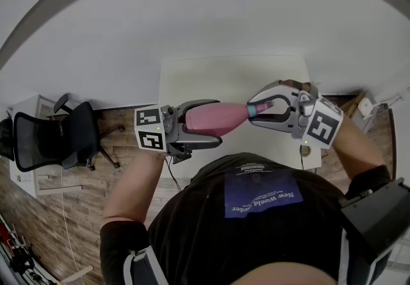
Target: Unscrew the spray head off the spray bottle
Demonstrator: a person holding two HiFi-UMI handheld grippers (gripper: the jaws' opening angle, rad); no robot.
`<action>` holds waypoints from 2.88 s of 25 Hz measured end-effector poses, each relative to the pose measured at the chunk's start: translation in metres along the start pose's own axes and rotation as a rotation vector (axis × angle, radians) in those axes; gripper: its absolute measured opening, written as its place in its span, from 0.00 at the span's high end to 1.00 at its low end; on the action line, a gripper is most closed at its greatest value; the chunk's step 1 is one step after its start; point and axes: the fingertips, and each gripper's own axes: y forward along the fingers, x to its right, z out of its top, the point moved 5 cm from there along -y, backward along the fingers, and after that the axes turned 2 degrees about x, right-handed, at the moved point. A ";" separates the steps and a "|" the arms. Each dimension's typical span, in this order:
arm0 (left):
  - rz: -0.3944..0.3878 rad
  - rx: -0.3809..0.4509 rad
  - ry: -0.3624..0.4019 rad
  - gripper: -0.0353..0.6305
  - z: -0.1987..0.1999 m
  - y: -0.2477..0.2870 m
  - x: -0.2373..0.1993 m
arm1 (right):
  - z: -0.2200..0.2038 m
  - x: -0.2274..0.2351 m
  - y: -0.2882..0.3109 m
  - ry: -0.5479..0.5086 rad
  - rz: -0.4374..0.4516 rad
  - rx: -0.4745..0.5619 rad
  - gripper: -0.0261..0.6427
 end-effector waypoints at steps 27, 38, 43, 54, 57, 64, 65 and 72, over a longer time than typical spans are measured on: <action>0.213 -0.304 1.012 0.19 0.011 0.007 0.026 | -0.072 0.028 -0.021 1.655 0.182 0.561 0.48; 0.214 -0.398 1.157 0.19 -0.003 0.013 0.030 | -0.053 0.024 0.014 1.690 0.391 0.502 0.56; 0.225 -0.402 1.169 0.19 -0.002 0.012 0.030 | -0.056 0.023 0.014 1.617 0.345 0.430 0.75; 0.167 -0.243 0.895 0.19 0.018 0.013 0.031 | -0.039 0.030 0.003 1.186 0.184 0.378 0.78; 0.162 -0.164 0.603 0.19 0.018 0.010 0.025 | -0.029 0.028 -0.003 0.955 0.130 0.347 0.78; 0.056 -0.113 0.269 0.19 0.010 0.002 0.016 | -0.008 0.007 -0.004 0.355 0.052 0.153 0.78; 0.044 -0.101 0.226 0.19 0.009 0.002 0.016 | -0.008 0.003 -0.006 0.292 0.047 0.111 0.78; -0.040 -0.031 0.006 0.19 0.010 0.000 0.008 | 0.007 0.001 -0.008 -0.114 -0.032 -0.022 0.78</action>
